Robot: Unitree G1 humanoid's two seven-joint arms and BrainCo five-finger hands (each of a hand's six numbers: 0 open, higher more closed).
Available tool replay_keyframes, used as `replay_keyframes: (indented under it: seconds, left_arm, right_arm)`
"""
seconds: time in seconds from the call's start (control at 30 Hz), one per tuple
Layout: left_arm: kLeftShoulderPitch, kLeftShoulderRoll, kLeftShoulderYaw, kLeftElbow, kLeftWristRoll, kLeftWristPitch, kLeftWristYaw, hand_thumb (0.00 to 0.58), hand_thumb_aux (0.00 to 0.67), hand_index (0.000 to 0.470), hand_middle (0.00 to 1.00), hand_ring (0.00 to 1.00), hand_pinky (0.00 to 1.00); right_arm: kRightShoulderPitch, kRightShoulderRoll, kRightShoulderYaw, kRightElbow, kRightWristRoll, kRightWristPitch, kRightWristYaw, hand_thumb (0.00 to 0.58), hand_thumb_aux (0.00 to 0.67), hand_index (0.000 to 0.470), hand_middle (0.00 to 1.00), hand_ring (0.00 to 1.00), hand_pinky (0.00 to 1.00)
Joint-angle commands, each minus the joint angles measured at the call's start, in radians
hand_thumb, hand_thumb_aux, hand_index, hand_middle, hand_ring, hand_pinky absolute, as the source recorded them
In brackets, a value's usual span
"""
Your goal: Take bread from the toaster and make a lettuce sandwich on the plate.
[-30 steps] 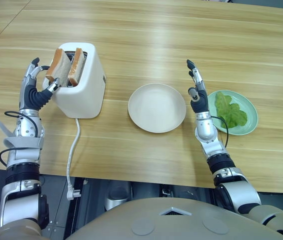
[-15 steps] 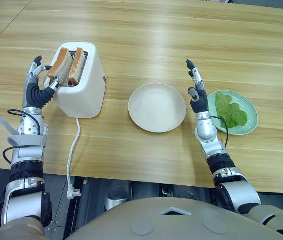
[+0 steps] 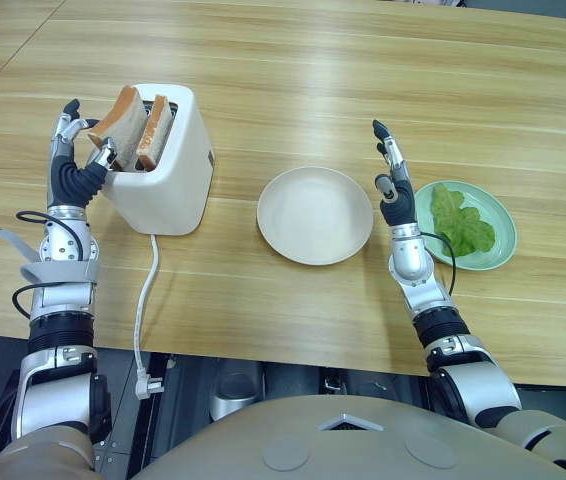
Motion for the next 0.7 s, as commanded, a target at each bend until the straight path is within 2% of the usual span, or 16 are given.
replay_keyframes:
  seconds: [0.03,0.4,0.43,0.47,0.5,0.53,0.57,0.6,0.7]
  left_arm:
    - [-0.016,-0.003,0.010,-0.040,-0.026,-0.010,-0.020,0.580,0.670,0.460,0.00,0.00,0.00]
    - [-0.017,-0.017,0.061,-0.135,-0.105,-0.013,-0.049,0.580,0.670,0.460,0.00,0.00,0.00]
    - [-0.018,-0.018,0.066,-0.143,-0.110,-0.013,-0.049,0.580,0.670,0.460,0.08,0.08,0.08]
    - [-0.019,-0.019,0.071,-0.149,-0.115,-0.013,-0.048,0.580,0.670,0.460,0.47,0.47,0.47]
    - [-0.021,-0.019,0.077,-0.153,-0.118,-0.013,-0.048,0.580,0.670,0.460,0.47,0.47,0.47]
    - [-0.024,-0.019,0.083,-0.156,-0.122,-0.013,-0.048,0.580,0.670,0.460,0.63,0.63,0.63]
    - [-0.026,-0.019,0.089,-0.159,-0.124,-0.013,-0.046,0.580,0.670,0.460,0.86,0.86,0.86]
    - [-0.029,-0.018,0.095,-0.161,-0.127,-0.013,-0.046,0.580,0.670,0.460,0.98,0.98,0.98]
    - [-0.040,-0.020,0.107,-0.168,-0.127,-0.013,-0.039,0.580,0.670,0.460,1.00,1.00,1.00]
  right_arm:
    - [-0.002,0.002,0.006,0.005,-0.007,0.008,-0.002,0.000,0.000,0.000,0.00,0.00,0.00]
    - [0.004,0.007,0.007,0.004,-0.008,0.007,-0.003,0.000,0.000,0.000,0.00,0.00,0.00]
    - [0.004,0.007,0.007,0.004,-0.008,0.007,-0.003,0.000,0.000,0.000,0.00,0.00,0.00]
    - [0.004,0.007,0.008,0.004,-0.009,0.007,-0.003,0.000,0.000,0.000,0.00,0.00,0.00]
    - [0.004,0.007,0.008,0.004,-0.009,0.007,-0.004,0.000,0.000,0.000,0.00,0.00,0.00]
    - [0.004,0.007,0.008,0.004,-0.009,0.007,-0.004,0.000,0.000,0.000,0.00,0.00,0.00]
    - [0.004,0.007,0.008,0.004,-0.009,0.007,-0.004,0.000,0.000,0.000,0.00,0.00,0.00]
    - [0.004,0.007,0.008,0.004,-0.009,0.007,-0.004,0.000,0.000,0.000,0.00,0.00,0.00]
    - [0.004,0.007,0.007,0.003,-0.009,0.007,-0.003,0.000,0.000,0.000,0.00,0.00,0.00]
